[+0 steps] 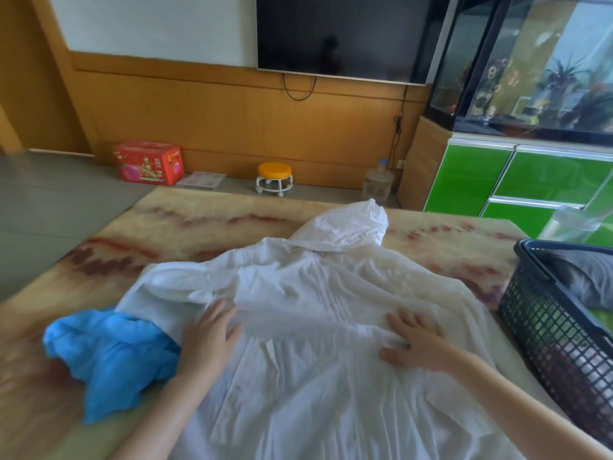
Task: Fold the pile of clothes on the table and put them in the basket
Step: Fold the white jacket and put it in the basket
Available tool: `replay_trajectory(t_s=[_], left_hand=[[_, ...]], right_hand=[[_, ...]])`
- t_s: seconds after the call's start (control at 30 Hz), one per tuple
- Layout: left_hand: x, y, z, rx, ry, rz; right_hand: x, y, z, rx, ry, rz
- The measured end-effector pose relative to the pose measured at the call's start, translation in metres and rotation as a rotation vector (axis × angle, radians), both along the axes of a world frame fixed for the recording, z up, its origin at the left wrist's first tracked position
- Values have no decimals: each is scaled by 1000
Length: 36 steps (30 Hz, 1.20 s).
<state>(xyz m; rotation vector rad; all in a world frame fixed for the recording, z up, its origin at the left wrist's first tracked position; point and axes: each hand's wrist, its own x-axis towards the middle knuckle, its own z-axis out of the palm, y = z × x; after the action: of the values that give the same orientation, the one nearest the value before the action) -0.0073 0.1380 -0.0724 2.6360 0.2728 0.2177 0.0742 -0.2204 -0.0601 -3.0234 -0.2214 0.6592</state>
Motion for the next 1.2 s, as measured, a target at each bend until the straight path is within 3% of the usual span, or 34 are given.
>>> replay_trajectory(t_s=[0.07,0.17,0.23,0.37,0.43,0.53,0.6,0.67,0.73,0.8,0.9,1.0,1.1,1.2], left_hand=[[-1,10,7,-141,-284,123],[2,32,15,-86,-457,246],[6,47,20,-132,-411,293],[12,67,18,-231,-71,316],[9,69,14,-237,-67,334],[7,70,16,-252,-124,365],[12,71,20,-277,-77,351],[19,70,23,-294,-13,341],[26,71,24,-457,-67,345],[34,74,27,-701,-187,315],[46,82,32,-871,-292,290],[59,95,39,-1035,-477,385],[74,118,49,-927,-505,545],[76,138,43,-538,-130,557]], right_hand=[[4,16,12,73,8,60],[4,58,29,319,-66,111],[-6,94,38,439,-73,179],[-53,163,37,454,-66,475],[-80,185,29,448,-79,510],[-113,211,16,467,-393,516],[-129,230,16,565,-411,432],[-141,251,15,507,-449,430],[-145,270,12,389,-485,458],[-142,279,13,369,-362,441],[-134,275,5,443,-187,333],[-135,262,23,610,23,370],[-130,249,42,866,286,358],[-120,245,47,875,284,428]])
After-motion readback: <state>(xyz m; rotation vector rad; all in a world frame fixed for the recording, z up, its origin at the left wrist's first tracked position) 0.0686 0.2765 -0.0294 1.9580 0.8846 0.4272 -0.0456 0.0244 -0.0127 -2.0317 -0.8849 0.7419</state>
